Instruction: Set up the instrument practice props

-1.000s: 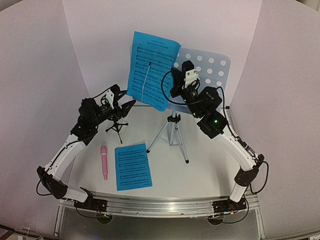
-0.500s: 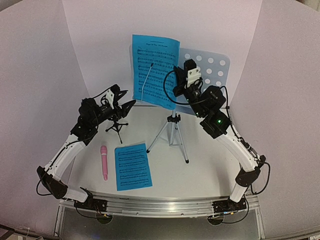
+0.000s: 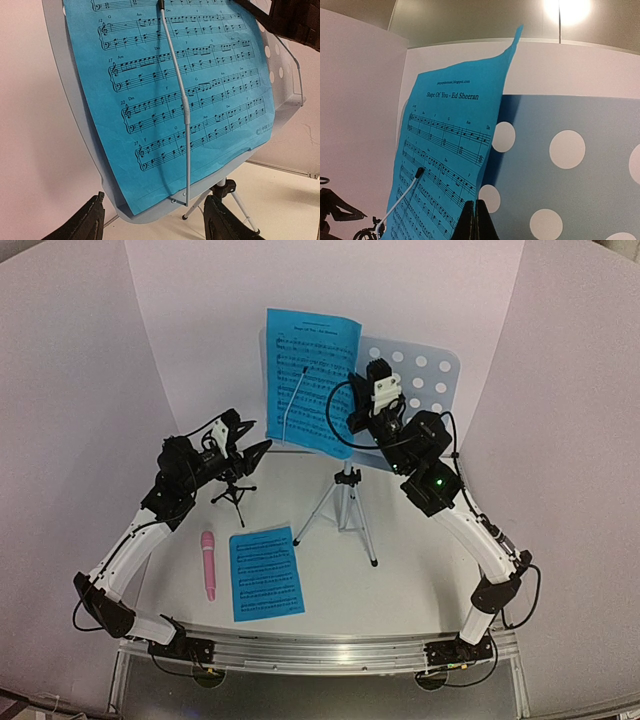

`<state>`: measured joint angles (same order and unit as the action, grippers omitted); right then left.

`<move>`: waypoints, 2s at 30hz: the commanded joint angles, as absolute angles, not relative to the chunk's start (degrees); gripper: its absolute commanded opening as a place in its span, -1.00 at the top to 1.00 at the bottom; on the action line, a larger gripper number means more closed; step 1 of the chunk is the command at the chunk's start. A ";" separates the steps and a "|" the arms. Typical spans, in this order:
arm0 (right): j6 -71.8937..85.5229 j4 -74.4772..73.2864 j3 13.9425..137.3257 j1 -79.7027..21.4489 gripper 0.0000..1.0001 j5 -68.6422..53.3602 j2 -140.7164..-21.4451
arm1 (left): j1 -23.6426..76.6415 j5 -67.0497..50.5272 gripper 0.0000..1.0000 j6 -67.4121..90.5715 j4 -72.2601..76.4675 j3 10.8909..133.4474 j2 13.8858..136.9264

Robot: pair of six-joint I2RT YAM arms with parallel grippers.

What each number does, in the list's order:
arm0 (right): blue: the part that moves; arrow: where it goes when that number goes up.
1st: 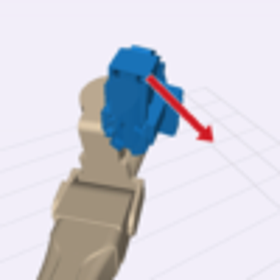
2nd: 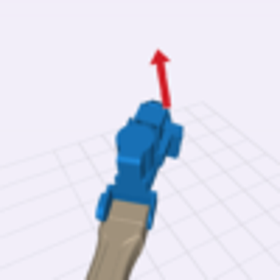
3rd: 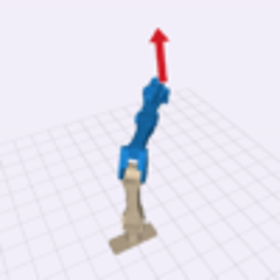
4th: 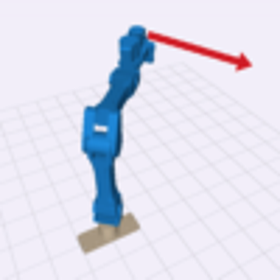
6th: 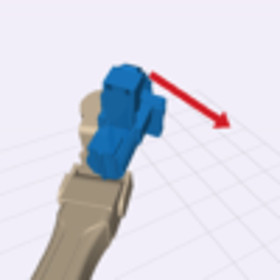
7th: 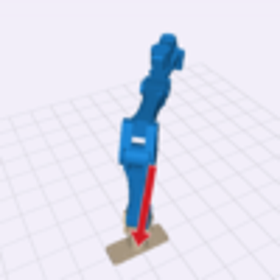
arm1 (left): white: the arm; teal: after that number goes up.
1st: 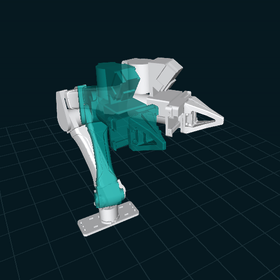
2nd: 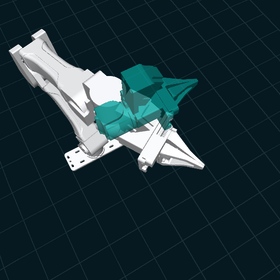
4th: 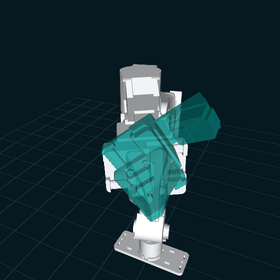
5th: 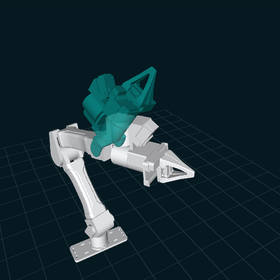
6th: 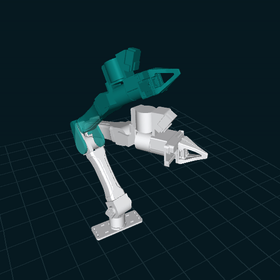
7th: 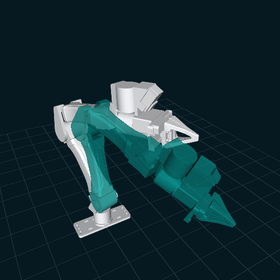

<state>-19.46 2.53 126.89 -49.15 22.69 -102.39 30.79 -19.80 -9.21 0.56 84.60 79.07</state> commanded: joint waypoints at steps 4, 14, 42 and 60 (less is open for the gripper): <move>-20.35 3.08 127.97 -48.93 1.00 22.88 -100.37 | 30.65 -20.46 -0.35 -9.94 2.01 85.34 77.78; -20.70 3.38 127.81 -48.89 0.72 22.37 -99.97 | 30.67 -20.57 -0.35 -9.94 1.73 85.17 77.72; -21.85 3.74 129.44 -48.89 1.00 21.08 -103.10 | 30.67 -20.45 -0.35 -10.42 2.11 84.38 77.17; -21.16 7.99 123.15 -48.94 1.00 22.12 -99.63 | 30.68 -20.58 -0.36 -10.31 2.32 84.19 77.07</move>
